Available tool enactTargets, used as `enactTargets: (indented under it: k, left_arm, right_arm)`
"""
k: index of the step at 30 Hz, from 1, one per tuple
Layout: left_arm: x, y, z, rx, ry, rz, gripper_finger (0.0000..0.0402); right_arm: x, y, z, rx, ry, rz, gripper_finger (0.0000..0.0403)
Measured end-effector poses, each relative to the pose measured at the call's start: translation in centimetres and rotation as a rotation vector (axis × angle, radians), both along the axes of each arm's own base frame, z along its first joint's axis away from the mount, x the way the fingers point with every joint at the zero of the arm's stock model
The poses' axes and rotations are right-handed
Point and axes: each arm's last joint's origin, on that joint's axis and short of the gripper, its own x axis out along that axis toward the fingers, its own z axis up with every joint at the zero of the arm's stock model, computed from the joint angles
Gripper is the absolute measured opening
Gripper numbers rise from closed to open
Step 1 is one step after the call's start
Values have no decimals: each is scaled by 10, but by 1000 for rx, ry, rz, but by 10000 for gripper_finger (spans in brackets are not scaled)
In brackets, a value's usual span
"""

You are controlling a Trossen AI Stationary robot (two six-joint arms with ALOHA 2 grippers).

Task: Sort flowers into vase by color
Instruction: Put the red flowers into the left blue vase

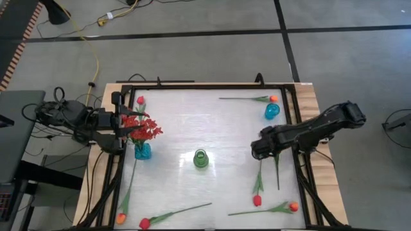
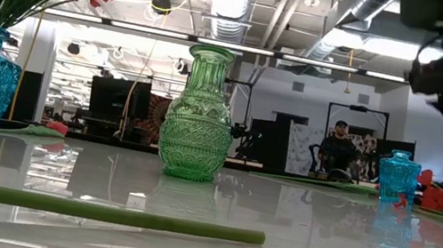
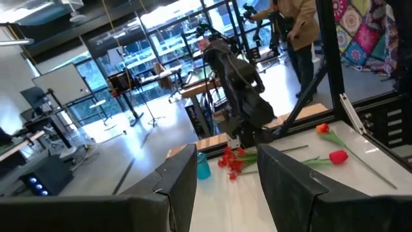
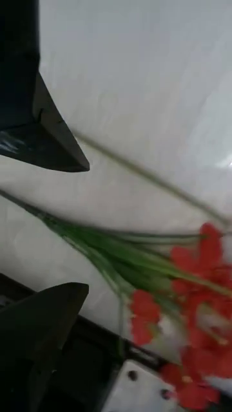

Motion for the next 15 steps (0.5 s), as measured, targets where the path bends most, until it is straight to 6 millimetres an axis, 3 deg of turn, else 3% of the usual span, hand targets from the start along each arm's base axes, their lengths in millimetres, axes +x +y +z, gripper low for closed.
enactTargets:
  k: [7,15]
  left_arm:
    - [0,0,0,-18,1,0,151]
    - [1,0,1,-32,-12,1,151]
  right_arm:
    - [-11,12,-35,22,12,-52,320]
    - [-30,19,-54,-28,55,-123,320]
